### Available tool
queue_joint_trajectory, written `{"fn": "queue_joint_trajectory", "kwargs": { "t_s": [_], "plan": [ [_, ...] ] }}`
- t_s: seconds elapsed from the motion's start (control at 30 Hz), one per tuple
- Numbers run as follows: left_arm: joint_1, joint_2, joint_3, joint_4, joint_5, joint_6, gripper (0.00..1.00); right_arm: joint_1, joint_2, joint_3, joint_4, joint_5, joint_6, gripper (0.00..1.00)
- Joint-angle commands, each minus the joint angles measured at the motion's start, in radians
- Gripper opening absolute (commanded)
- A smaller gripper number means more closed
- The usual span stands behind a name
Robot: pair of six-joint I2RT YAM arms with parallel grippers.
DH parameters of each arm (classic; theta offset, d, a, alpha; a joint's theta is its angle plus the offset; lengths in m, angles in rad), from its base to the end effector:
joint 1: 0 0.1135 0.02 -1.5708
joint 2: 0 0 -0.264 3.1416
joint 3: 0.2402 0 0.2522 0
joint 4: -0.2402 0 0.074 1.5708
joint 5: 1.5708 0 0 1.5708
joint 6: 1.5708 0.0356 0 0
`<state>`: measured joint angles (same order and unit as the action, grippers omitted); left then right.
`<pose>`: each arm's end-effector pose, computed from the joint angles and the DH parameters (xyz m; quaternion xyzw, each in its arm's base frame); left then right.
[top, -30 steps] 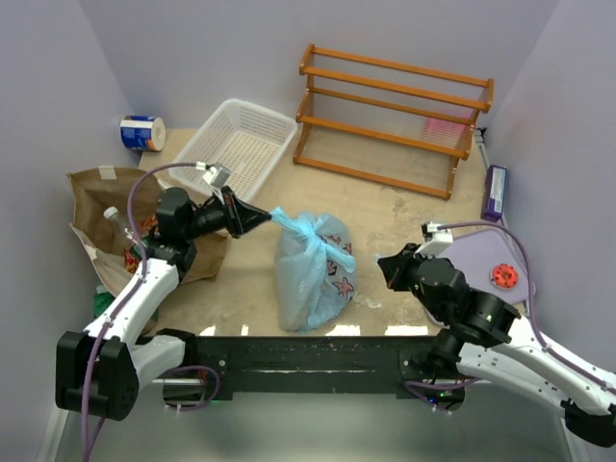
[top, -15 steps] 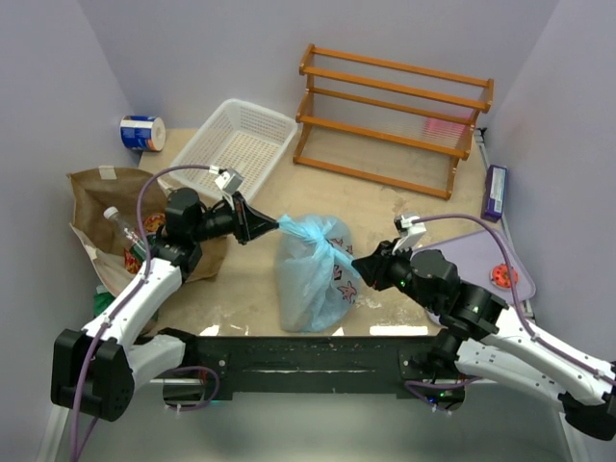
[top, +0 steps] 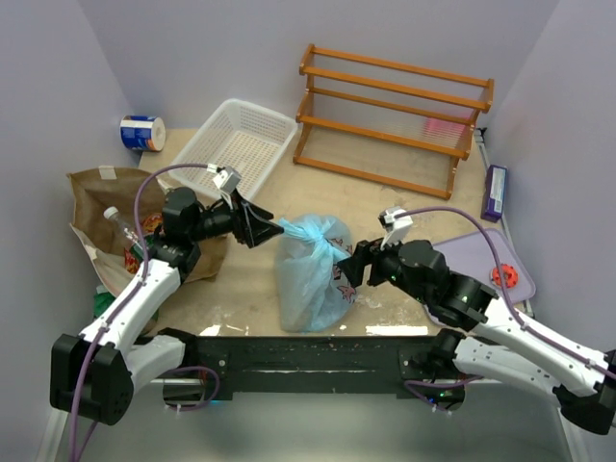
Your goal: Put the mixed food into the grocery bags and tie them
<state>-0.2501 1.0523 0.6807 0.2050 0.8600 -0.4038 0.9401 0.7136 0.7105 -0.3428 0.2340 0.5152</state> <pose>0.2211 -0.0843 0.2936 0.2152 0.7126 -0.4899 0.4537 0.1056 0.1306 0.3087 -0.1057 0.8085 0.3084 0.4899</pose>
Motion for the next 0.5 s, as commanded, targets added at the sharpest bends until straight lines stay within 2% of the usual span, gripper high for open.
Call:
{"fn": "queue_joint_trajectory", "kwargs": {
  "t_s": [0.0,0.07,0.17,0.47],
  "plan": [
    [-0.002,0.015,0.011,0.044,0.046,-0.024,0.75,-0.011,0.052,0.047,0.033,-0.050,-0.090,0.75],
    [-0.002,0.031,0.011,0.031,0.062,-0.017,0.80,-0.012,0.066,0.050,0.045,-0.070,-0.101,0.75],
    [-0.003,0.049,0.002,0.036,0.066,-0.017,0.82,-0.012,0.087,0.046,0.054,-0.075,-0.112,0.75],
    [-0.020,0.110,-0.006,0.122,0.099,-0.082,0.80,-0.014,0.116,0.030,0.108,-0.079,-0.133,0.54]
  ]
}}
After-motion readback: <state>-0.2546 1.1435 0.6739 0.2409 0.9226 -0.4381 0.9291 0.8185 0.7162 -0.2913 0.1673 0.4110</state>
